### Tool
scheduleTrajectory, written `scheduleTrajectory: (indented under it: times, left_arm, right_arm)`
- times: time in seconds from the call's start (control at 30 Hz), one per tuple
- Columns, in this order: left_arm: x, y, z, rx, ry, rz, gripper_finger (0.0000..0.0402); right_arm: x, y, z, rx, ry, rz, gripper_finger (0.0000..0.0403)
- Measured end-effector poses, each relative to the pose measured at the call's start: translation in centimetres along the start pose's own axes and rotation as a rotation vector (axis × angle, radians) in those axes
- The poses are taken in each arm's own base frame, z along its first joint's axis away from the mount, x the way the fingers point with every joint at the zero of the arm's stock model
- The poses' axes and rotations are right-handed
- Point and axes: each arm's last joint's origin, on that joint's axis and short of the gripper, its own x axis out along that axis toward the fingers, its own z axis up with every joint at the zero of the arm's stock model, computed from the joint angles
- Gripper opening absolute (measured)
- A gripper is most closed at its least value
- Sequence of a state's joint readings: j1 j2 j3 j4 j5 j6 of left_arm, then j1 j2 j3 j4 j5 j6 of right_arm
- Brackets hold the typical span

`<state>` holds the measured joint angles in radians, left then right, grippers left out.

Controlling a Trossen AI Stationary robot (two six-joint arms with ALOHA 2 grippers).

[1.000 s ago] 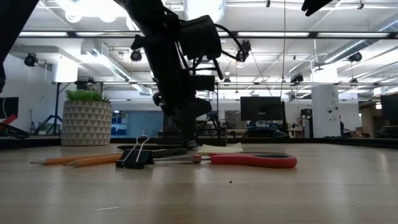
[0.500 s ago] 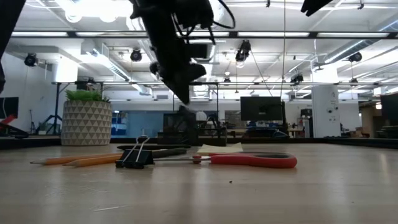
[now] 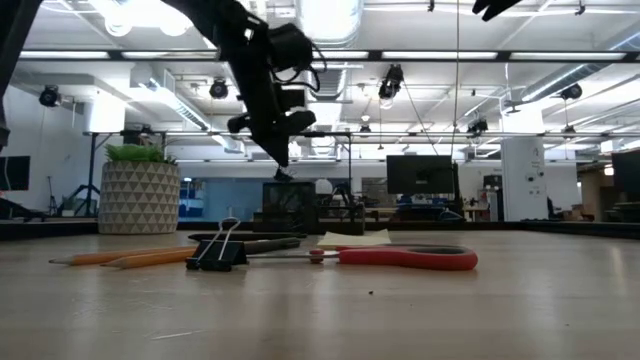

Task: Pick and place office supplies into organizer
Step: Put the top binder clip into the bottom left section of the black desk organizer, then put the binder clip into the bottom left section of the black desk organizer

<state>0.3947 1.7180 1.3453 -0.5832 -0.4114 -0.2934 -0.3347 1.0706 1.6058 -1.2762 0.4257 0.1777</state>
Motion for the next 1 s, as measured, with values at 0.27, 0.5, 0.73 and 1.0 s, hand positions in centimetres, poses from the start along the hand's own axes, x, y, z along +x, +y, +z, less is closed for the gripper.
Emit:
scheduleTrajectory:
  times: [0.27, 0.5, 0.73, 1.0]
  left_arm:
    - [1.7, 3.5, 0.7, -0.137, 0.026, -0.033, 0.0000]
    - [2.5, 4.0, -0.2, -0.132, 0.069, -0.048, 0.0000]
    - [2.3, 3.0, -0.8, -0.037, 0.073, -0.069, 0.0000]
    - [1.0, -0.7, -2.5, 0.104, 0.111, -0.125, 0.0035]
  right_arm:
    - [0.0, -0.3, 0.0, 0.042, -0.016, -0.099, 0.0231]
    - [0.0, -0.6, 0.0, 0.045, -0.040, -0.223, 0.0231]
    - [0.1, -0.6, 0.1, 0.045, -0.037, -0.230, 0.0231]
    - [1.5, 0.1, 0.5, 0.022, 0.000, -0.237, 0.0231]
